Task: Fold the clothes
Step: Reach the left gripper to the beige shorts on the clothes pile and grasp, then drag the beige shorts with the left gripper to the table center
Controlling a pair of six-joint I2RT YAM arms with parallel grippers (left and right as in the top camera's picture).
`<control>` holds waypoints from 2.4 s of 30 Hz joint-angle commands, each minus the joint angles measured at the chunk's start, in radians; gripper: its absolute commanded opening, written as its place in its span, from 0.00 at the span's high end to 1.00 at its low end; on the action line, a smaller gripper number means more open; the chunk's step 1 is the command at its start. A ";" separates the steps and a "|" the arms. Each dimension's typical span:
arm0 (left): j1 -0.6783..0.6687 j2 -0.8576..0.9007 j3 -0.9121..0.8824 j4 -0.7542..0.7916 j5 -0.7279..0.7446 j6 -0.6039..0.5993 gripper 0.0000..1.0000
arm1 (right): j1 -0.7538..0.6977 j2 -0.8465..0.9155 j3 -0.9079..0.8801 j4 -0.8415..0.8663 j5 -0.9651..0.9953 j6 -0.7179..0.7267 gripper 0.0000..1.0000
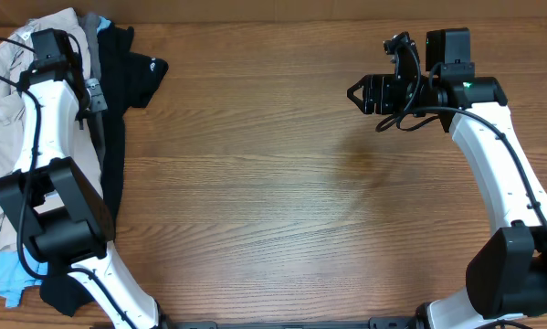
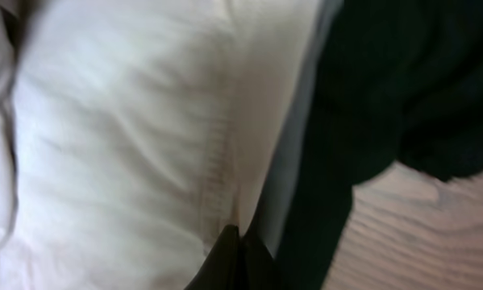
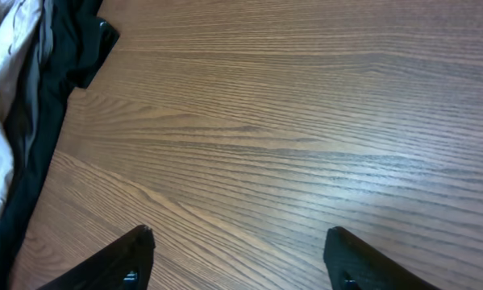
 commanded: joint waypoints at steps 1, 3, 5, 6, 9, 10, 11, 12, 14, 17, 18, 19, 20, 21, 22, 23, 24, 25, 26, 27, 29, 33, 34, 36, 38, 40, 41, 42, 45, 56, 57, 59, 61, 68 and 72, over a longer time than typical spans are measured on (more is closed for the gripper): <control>-0.057 0.008 0.042 -0.037 0.012 -0.050 0.96 | 0.002 0.003 0.017 0.005 0.002 -0.004 0.32; -0.084 0.007 0.064 -0.076 0.039 -0.056 0.96 | -0.002 0.003 0.019 0.005 0.002 -0.004 0.35; -0.131 0.006 0.109 -0.137 0.096 -0.056 0.96 | -0.011 0.001 0.022 0.010 -0.002 -0.003 0.35; -0.151 0.006 0.125 -0.156 0.109 -0.056 0.96 | -0.017 0.000 0.022 0.014 -0.005 0.001 0.36; -0.259 0.006 0.190 -0.215 0.154 -0.057 0.96 | -0.044 -0.006 0.033 0.022 -0.048 0.004 0.36; -0.304 0.006 0.209 -0.226 0.169 -0.057 0.96 | -0.057 -0.008 0.040 0.022 -0.069 0.004 0.37; -0.353 0.006 0.225 -0.231 0.186 -0.057 0.96 | -0.069 -0.010 0.046 0.022 -0.087 0.004 0.37; -0.395 0.006 0.237 -0.230 0.207 -0.058 0.96 | -0.081 -0.012 0.051 0.021 -0.104 0.004 0.37; -0.523 0.006 0.263 -0.215 0.258 -0.064 0.96 | -0.125 -0.021 0.066 0.016 -0.134 0.013 0.38; -0.665 0.006 0.270 -0.172 0.319 -0.107 0.96 | -0.177 -0.034 0.067 0.015 -0.133 0.026 0.40; -0.708 0.006 0.270 -0.154 0.340 -0.114 0.96 | -0.196 -0.039 0.067 0.014 -0.133 0.026 0.40; -0.758 0.007 0.270 -0.133 0.356 -0.133 0.96 | -0.220 -0.043 0.067 0.012 -0.133 0.026 0.40; -0.801 0.007 0.270 -0.113 0.360 -0.151 0.96 | -0.242 -0.046 0.067 0.011 -0.134 0.026 0.40; -0.846 0.007 0.270 -0.092 0.359 -0.164 0.96 | -0.267 -0.049 0.067 0.007 -0.134 0.026 0.40; -0.884 0.007 0.270 -0.071 0.359 -0.177 0.96 | -0.288 -0.050 0.067 0.004 -0.134 0.026 0.40; -0.917 0.007 0.270 -0.048 0.359 -0.190 0.96 | -0.313 -0.052 0.067 -0.002 -0.138 0.026 0.40; -0.958 0.008 0.270 -0.020 0.358 -0.200 0.96 | -0.334 -0.052 0.067 -0.008 -0.142 0.026 0.39; -0.992 0.010 0.270 0.005 0.349 -0.199 0.96 | -0.355 -0.052 0.067 -0.015 -0.148 0.026 0.39; -1.020 0.010 0.270 0.025 0.339 -0.200 0.96 | -0.372 -0.052 0.067 -0.023 -0.149 0.026 0.39; -1.051 0.012 0.270 0.047 0.323 -0.208 0.96 | -0.393 -0.052 0.067 -0.034 -0.149 0.026 0.39; -1.092 0.014 0.270 0.077 0.313 -0.214 0.96 | -0.422 -0.052 0.067 -0.050 -0.149 0.026 0.39; -1.120 0.014 0.270 0.115 0.313 -0.214 0.69 | -0.460 -0.052 0.067 -0.067 -0.167 0.021 0.33; -1.117 0.013 0.270 0.117 0.313 -0.214 0.56 | -0.462 -0.052 0.067 -0.067 -0.167 0.022 0.33; -1.104 0.013 0.278 0.113 0.313 -0.212 0.40 | -0.462 -0.052 0.067 -0.067 -0.167 0.018 0.32; -1.084 0.012 0.300 0.091 0.318 -0.188 0.29 | -0.462 -0.052 0.067 -0.067 -0.167 0.018 0.29; -1.052 0.012 0.346 0.041 0.317 -0.143 0.21 | -0.462 -0.052 0.067 -0.070 -0.167 0.018 0.28; -1.029 0.012 0.378 0.008 0.317 -0.115 0.17 | -0.462 -0.052 0.067 -0.075 -0.167 0.018 0.27; -1.013 0.012 0.395 -0.010 0.318 -0.096 0.12 | -0.462 -0.052 0.067 -0.081 -0.167 0.018 0.26; -0.928 0.012 0.432 -0.075 0.329 0.053 0.07 | -0.462 -0.052 0.067 -0.115 -0.166 0.006 0.23; -0.617 0.178 0.430 -0.154 0.734 0.440 0.09 | -0.462 -0.051 0.066 -0.203 -0.106 -0.008 0.21; -0.607 0.204 0.430 -0.158 0.774 0.457 0.09 | -0.462 -0.051 0.066 -0.207 -0.106 -0.008 0.21; -0.595 0.271 0.430 -0.179 0.903 0.504 0.09 | -0.462 -0.051 0.066 -0.213 -0.106 -0.008 0.20; -0.596 0.313 0.430 -0.188 0.956 0.511 0.09 | -0.461 -0.051 0.066 -0.212 -0.106 -0.008 0.21; -0.666 0.415 0.430 -0.188 0.982 0.536 0.09 | -0.461 -0.051 0.066 -0.213 -0.104 -0.008 0.20; -0.694 0.417 0.430 -0.131 0.980 0.500 0.09 | -0.461 -0.051 0.066 -0.212 -0.094 -0.008 0.20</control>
